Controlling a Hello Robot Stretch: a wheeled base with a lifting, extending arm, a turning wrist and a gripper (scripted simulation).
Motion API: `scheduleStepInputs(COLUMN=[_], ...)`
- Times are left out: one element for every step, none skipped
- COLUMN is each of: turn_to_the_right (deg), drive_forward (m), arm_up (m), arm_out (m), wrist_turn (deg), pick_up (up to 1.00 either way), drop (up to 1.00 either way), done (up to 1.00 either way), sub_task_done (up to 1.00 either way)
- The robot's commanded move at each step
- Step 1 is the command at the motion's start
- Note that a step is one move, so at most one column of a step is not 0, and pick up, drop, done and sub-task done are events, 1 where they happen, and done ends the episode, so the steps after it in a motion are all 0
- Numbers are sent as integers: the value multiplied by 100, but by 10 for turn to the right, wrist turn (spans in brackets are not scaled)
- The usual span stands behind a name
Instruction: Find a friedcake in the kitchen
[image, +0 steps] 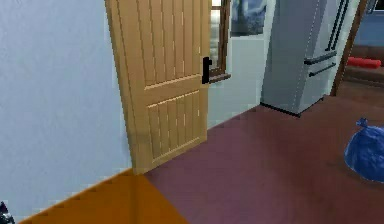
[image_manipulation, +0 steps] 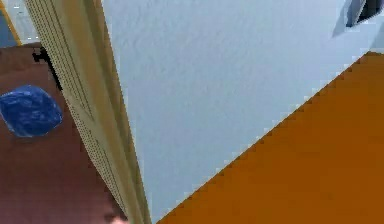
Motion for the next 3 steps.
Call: scheduleStepInputs(turn_to_the_right=[0,330,0], drive_forward=[50,0,100], arm_up=[0,0,0], arm_out=[0,0,0], wrist_turn=[0,0,0], pick_up=[0,0,0], drop=[0,0,0], done=[0,0,0], sub_task_done=[0,0,0])
